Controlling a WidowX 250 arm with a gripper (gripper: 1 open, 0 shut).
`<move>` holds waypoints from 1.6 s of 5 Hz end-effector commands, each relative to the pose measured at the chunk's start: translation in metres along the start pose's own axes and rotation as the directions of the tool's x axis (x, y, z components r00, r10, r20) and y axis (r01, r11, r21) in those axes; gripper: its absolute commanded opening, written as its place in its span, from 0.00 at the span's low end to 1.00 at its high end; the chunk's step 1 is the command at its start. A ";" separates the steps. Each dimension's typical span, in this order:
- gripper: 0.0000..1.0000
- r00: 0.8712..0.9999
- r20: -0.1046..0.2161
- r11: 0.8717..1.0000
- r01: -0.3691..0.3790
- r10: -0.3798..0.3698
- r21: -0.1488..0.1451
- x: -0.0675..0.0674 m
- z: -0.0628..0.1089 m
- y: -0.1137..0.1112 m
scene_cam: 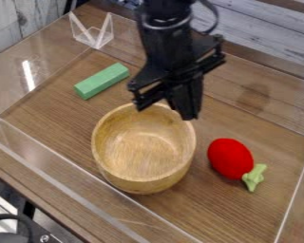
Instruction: Move the red object to the left side of the table
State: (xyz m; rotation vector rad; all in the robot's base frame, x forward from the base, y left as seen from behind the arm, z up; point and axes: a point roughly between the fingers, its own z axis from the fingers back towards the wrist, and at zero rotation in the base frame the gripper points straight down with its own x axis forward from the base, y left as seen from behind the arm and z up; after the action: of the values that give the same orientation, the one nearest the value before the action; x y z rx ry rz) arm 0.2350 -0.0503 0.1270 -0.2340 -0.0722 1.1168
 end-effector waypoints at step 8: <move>0.00 0.963 0.031 0.963 -0.268 0.268 -0.009 -0.015 -0.012 -0.028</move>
State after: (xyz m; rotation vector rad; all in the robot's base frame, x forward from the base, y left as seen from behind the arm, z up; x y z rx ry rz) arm 0.2490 -0.0774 0.1072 -0.1821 -0.0386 1.3937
